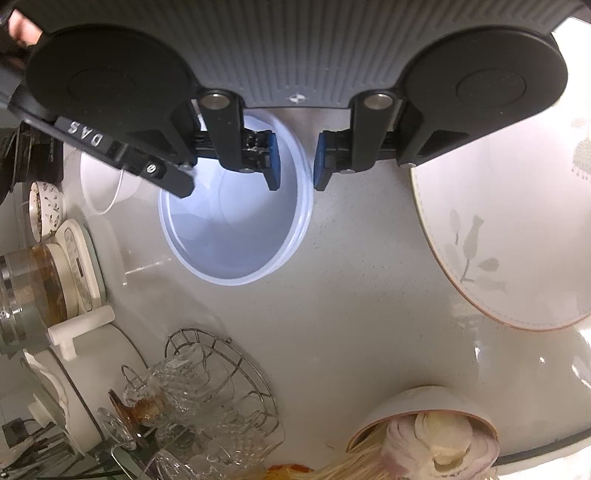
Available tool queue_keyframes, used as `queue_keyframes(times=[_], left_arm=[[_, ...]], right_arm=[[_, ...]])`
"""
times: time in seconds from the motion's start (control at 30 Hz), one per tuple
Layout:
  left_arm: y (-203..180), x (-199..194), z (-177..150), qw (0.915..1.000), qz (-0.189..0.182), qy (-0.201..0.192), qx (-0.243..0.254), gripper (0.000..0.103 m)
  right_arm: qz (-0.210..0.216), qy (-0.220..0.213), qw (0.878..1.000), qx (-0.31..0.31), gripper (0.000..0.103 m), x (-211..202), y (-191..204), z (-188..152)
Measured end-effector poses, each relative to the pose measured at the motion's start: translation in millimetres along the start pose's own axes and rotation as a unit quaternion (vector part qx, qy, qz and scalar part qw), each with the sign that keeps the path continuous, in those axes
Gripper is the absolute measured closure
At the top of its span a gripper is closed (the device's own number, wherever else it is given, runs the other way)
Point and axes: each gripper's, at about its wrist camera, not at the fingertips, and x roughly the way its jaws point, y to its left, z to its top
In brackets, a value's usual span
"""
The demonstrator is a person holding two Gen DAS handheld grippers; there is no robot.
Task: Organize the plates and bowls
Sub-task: 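Lower the plastic bowl onto the counter and open the left gripper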
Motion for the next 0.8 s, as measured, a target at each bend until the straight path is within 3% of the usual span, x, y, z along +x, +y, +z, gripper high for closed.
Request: queue_keyframes(times=[0.07, 0.33, 0.53, 0.8], left_arm=[[2.1, -2.4, 0.1, 1.0000, 0.003, -0.003, 0.003, 0.063], [-2.8, -31.9, 2.5, 0.9981, 0.014, -0.046, 0.038, 0.062], [-31.6, -68.5, 4.2, 0.9915, 0.009, -0.097, 0.087, 0.059], [-68.9, -98.5, -5.3, 0.9835, -0.005, -0.123, 0.133, 0.057]], right_arm=[[-0.001, -0.011, 1.000, -0.009, 0.083, -5.8, 2.5, 1.6], [-0.019, -0.058, 0.997, -0.048, 0.081, -34.6, 17.2, 9.0], [-0.025, -0.107, 0.990, -0.084, 0.080, -70.4, 32.7, 15.7], [-0.033, -0.156, 0.981, -0.113, 0.080, -115.6, 46.9, 15.6]])
